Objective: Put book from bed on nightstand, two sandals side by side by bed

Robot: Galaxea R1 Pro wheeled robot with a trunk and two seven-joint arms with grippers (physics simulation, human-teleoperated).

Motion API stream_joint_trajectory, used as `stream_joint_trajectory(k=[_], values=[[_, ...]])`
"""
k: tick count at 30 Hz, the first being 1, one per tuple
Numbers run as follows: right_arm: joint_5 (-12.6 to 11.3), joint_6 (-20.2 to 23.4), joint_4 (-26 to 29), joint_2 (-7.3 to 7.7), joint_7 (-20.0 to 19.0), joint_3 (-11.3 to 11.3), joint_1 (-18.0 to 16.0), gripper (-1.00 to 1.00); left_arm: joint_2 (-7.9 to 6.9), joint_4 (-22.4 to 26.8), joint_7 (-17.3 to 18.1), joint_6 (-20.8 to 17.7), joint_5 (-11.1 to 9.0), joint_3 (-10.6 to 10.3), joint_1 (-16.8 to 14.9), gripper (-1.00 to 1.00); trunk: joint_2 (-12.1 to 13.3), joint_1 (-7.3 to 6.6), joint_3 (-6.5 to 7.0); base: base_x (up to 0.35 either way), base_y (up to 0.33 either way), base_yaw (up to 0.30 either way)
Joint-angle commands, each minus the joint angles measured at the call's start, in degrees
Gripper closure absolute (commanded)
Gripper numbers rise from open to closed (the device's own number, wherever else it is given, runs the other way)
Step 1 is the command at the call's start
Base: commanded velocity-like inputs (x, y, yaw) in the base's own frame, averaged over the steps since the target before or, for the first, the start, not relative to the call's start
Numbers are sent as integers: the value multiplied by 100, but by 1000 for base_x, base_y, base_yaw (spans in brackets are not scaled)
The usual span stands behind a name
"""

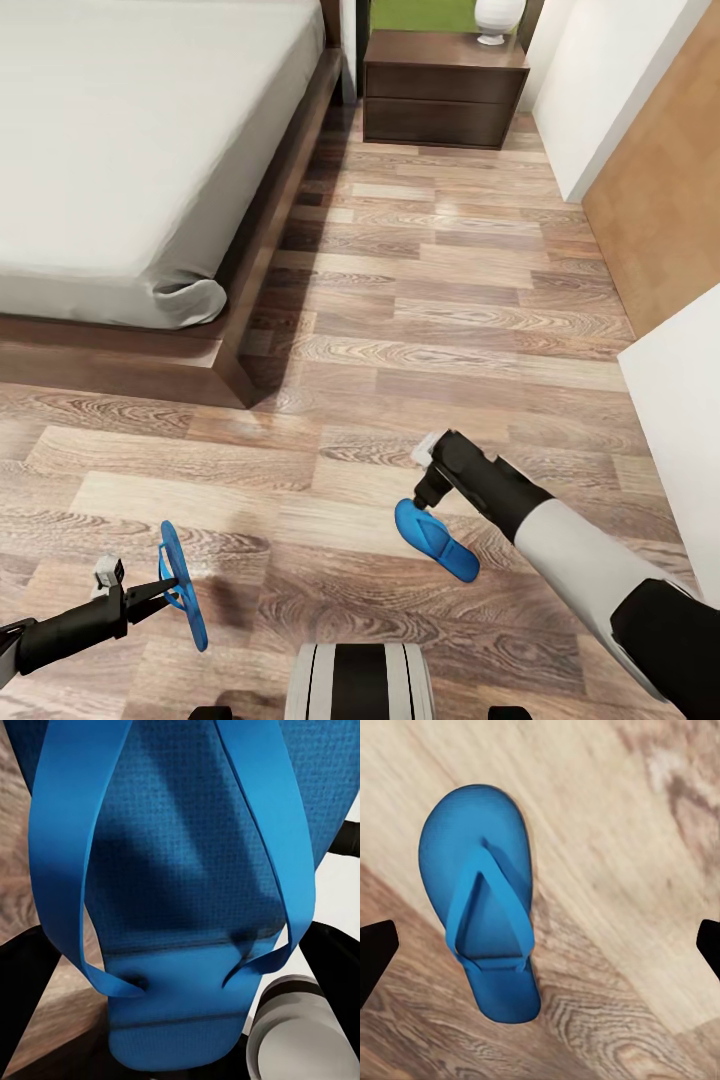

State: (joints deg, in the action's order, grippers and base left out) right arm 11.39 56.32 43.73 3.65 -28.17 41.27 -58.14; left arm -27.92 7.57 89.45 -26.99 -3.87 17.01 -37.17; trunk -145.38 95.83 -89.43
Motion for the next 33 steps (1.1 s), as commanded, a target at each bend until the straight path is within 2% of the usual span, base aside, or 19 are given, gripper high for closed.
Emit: stream_joint_trajectory(k=[1,9,13,26,33], values=[[65,8,-42,-17,-53,20,-5,-100,-3,-1,19,-60,-39,-40,-1,100,-1,-1,-3,0,0,0],[72,-29,-541,-243,-48,18,-5,-100,-3,-1,19,-60,-41,-40,-1,100,-1,-1,-3,0,0,0],[71,-56,-741,-308,-38,17,-5,-100,-3,-1,19,-60,-40,-40,-1,100,-1,-1,-3,0,0,0],[69,-461,-1420,-361,-16,30,-5,-100,-3,-1,19,-60,-40,-40,-1,100,-1,-1,-3,0,0,0],[73,-550,-1560,-364,-2,30,-5,-100,-3,-1,19,-60,-40,-40,-1,100,-1,-1,-3,0,0,0]])
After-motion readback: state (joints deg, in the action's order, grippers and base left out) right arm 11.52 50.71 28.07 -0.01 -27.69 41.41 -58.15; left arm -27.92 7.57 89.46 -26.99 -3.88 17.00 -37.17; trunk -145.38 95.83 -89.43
